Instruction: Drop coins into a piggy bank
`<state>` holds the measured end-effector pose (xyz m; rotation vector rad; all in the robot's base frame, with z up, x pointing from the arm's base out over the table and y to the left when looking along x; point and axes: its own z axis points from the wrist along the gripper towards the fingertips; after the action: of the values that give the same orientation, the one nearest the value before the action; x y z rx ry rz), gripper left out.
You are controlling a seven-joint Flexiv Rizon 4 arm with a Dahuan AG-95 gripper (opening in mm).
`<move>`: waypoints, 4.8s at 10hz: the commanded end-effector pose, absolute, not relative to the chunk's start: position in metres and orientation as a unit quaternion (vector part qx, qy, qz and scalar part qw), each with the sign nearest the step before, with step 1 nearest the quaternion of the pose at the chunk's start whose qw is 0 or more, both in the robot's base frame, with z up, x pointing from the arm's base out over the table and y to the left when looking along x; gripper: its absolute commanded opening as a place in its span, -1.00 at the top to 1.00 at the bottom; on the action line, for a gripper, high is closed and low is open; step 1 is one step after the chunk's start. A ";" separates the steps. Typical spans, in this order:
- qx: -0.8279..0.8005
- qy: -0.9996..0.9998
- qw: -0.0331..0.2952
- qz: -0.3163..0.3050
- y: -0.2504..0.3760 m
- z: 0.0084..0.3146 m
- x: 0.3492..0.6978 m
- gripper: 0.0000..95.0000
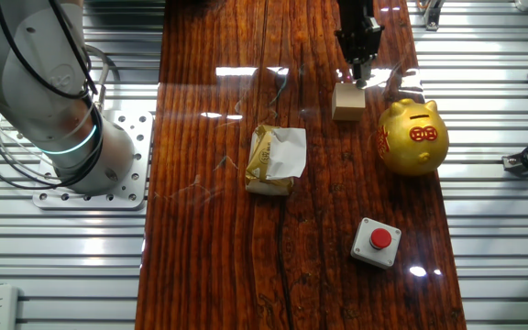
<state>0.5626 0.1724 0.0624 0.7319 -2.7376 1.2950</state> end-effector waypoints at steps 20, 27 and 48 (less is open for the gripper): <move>0.248 -0.875 0.009 0.415 0.167 0.060 0.560 0.60; 0.250 -0.875 0.006 0.415 0.166 0.059 0.559 0.60; 0.303 -0.841 0.012 0.448 0.173 0.072 0.571 1.00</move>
<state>0.5712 0.1734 0.0730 0.9479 -2.6223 1.3971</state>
